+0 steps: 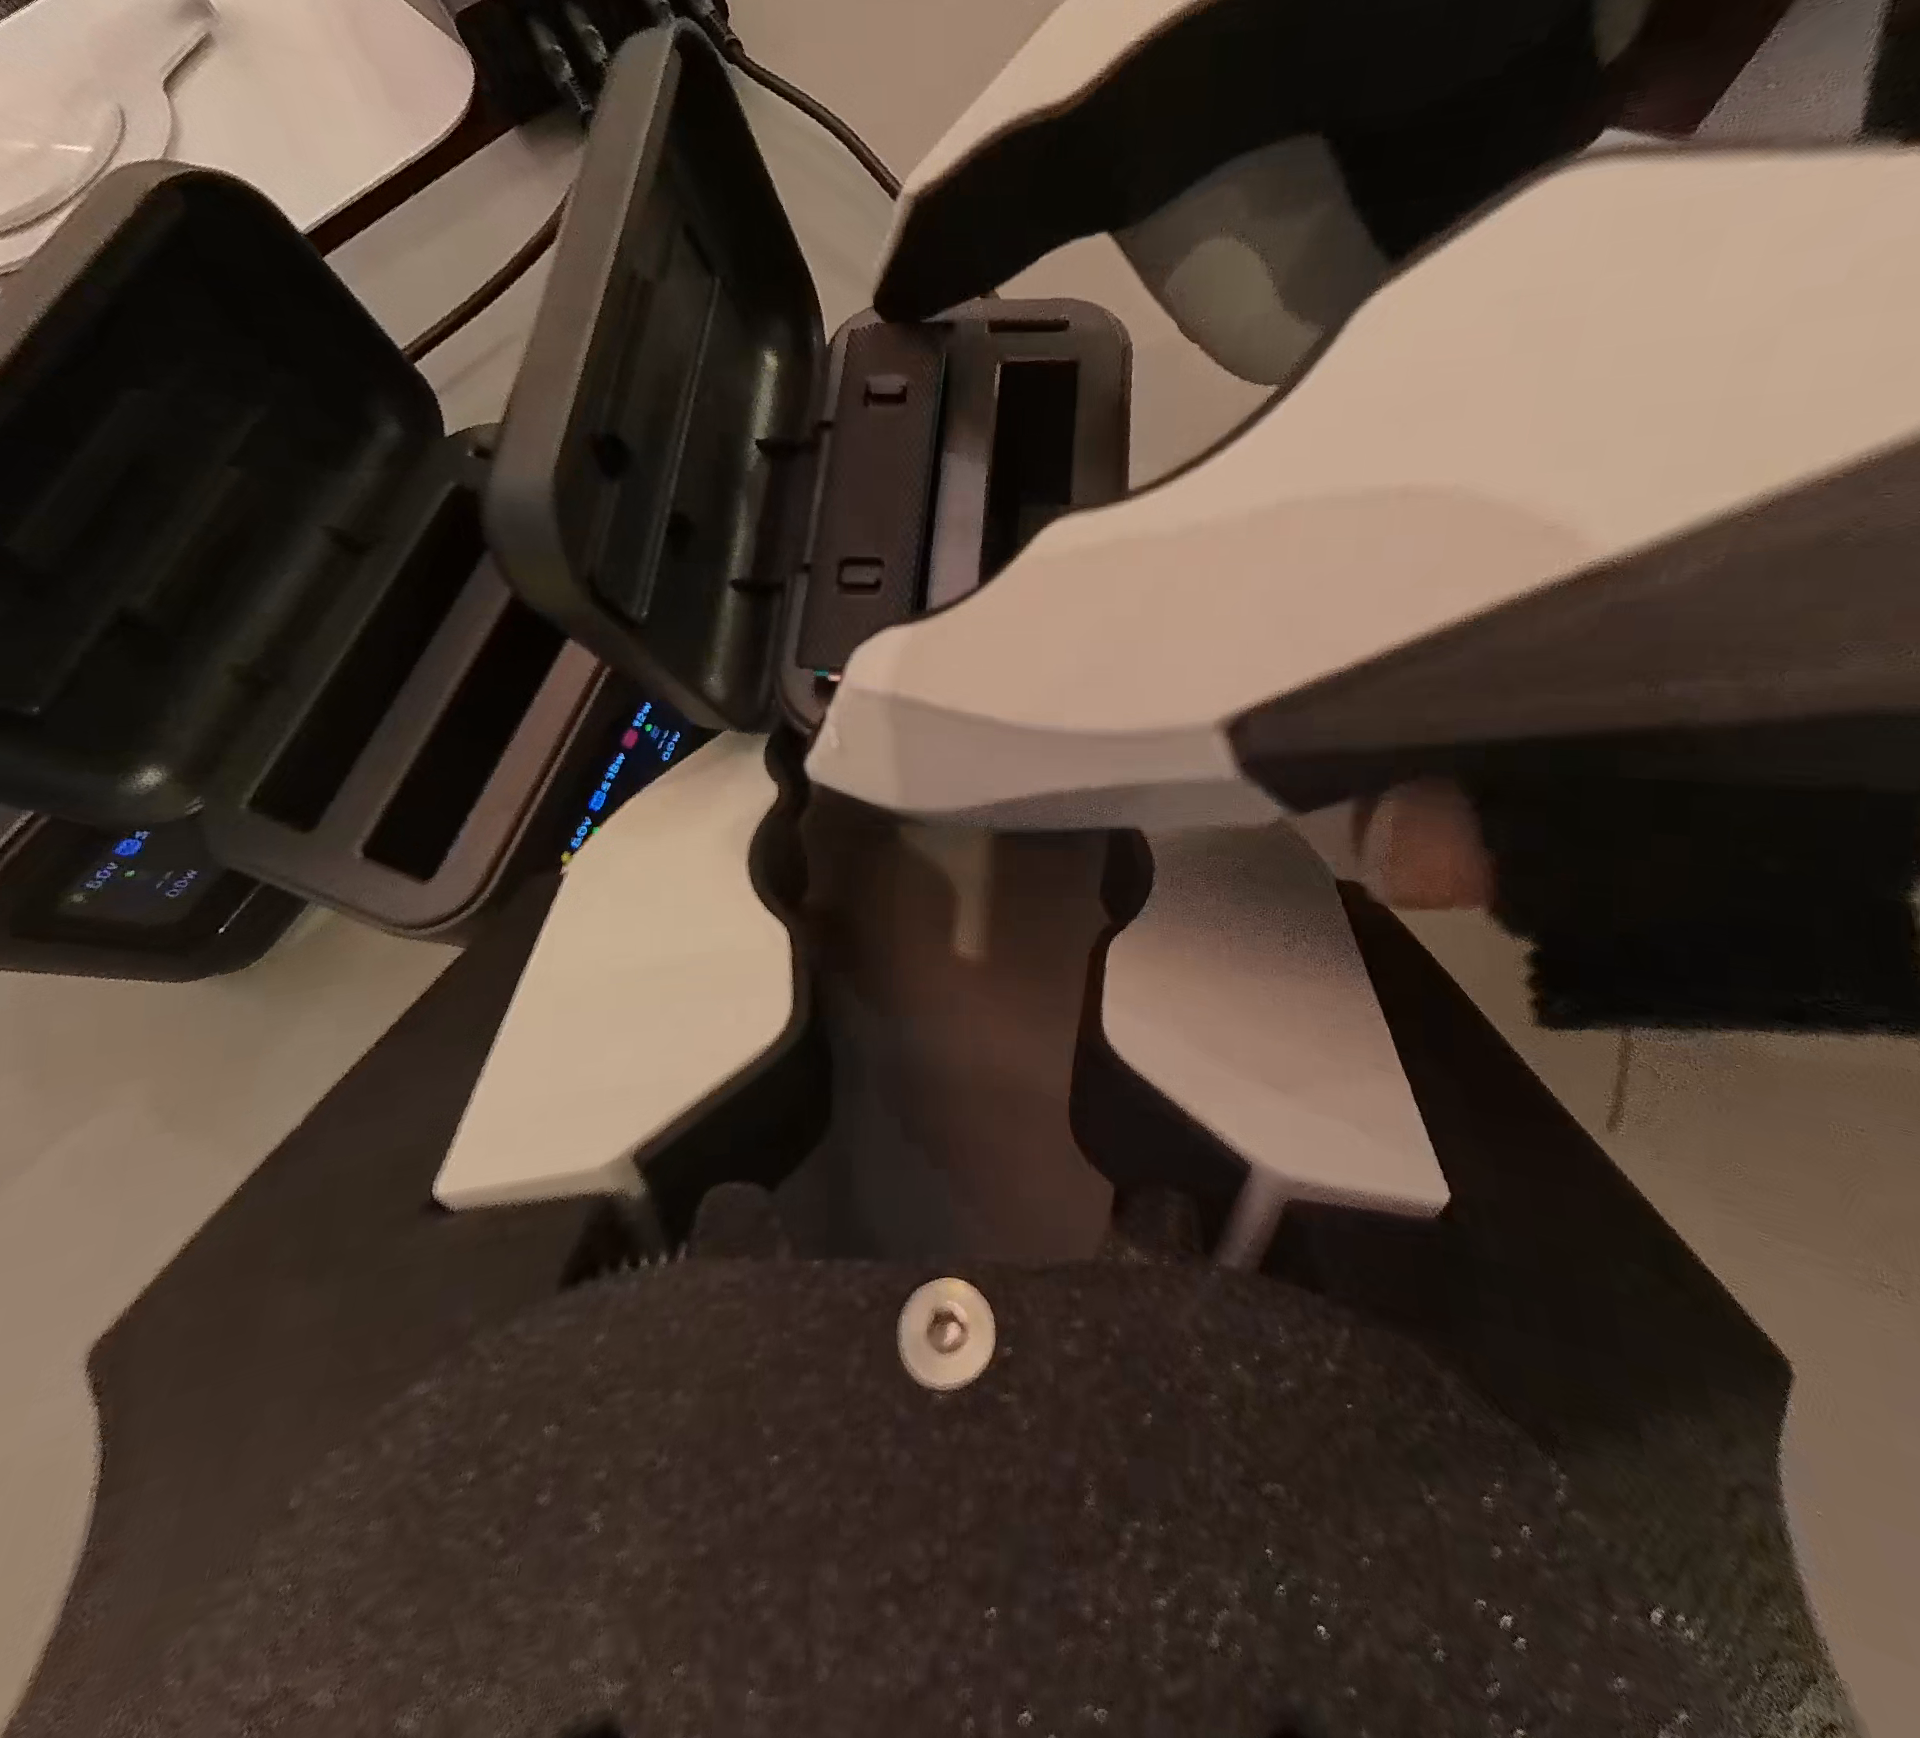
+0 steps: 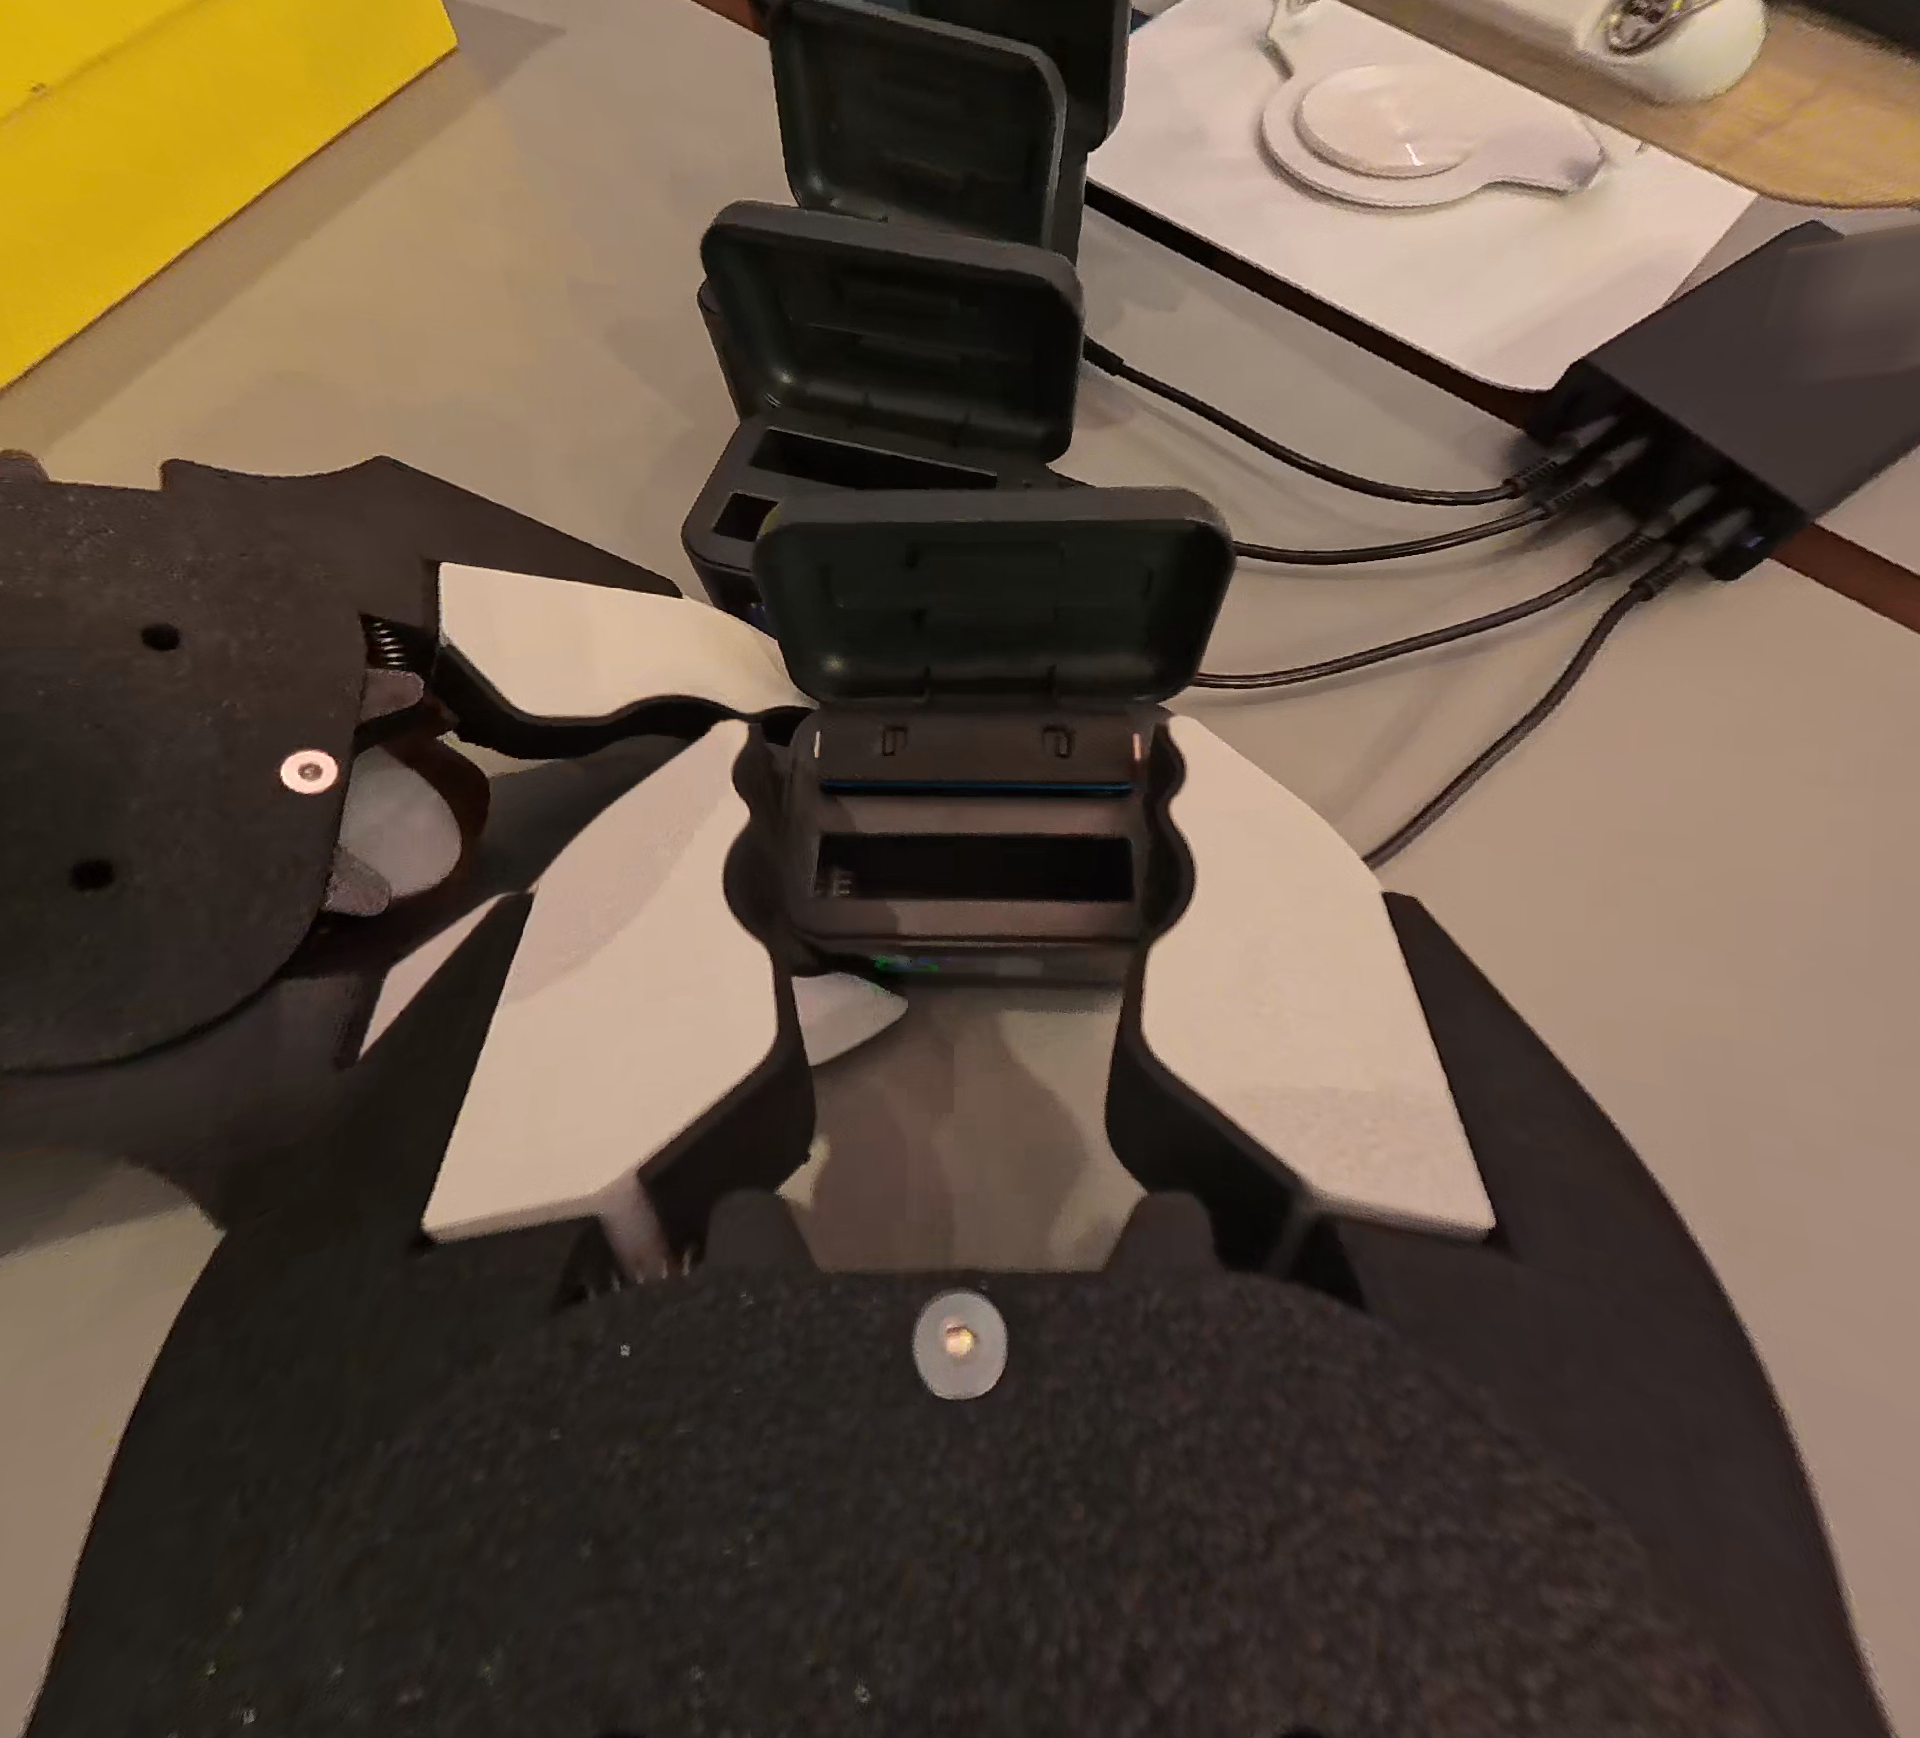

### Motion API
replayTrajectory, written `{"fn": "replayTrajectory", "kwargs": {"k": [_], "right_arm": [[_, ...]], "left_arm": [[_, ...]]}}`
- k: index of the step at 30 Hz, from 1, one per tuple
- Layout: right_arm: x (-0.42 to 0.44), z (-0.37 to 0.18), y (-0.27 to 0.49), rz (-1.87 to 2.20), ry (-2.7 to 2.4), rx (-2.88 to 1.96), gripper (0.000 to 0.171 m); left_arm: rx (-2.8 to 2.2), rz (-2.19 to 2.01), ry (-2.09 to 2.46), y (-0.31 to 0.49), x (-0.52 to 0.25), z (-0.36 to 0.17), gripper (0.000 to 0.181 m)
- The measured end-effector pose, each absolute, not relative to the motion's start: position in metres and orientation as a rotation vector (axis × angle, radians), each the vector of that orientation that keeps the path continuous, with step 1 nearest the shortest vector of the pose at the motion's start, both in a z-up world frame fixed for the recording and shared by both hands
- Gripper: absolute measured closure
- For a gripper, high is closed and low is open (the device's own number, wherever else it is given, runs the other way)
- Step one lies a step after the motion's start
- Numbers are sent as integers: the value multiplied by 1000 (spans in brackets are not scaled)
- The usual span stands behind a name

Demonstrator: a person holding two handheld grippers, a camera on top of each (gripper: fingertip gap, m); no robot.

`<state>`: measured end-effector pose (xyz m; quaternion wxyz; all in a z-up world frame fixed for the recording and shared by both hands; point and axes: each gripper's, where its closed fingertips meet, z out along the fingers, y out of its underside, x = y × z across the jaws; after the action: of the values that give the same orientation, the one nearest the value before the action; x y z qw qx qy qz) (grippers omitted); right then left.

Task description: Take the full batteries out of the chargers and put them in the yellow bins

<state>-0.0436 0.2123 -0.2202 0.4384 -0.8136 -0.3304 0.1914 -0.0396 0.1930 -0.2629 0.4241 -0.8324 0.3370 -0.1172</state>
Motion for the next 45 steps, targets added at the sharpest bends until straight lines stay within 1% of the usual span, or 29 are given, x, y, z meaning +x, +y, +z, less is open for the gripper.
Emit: {"fn": "replayTrajectory", "kwargs": {"k": [13, 32, 33, 37, 45], "right_arm": [[-45, -222, 219, 422, -797, -1977, 112], [-44, -215, 218, 426, -747, -1912, 114], [-45, -213, 218, 422, -746, -1893, 114], [-41, -171, 221, 453, -670, -1764, 114], [-25, -162, 219, 524, -599, -1753, 113]], "left_arm": [[-2082, -296, 841, 193, -40, -263, 126], [-2083, -296, 889, 193, -41, -263, 127], [-2099, -296, 891, 192, -41, -266, 126], [-2099, -311, 893, 192, -41, -266, 126], [-2095, -313, 890, 192, -42, -266, 126]]}}
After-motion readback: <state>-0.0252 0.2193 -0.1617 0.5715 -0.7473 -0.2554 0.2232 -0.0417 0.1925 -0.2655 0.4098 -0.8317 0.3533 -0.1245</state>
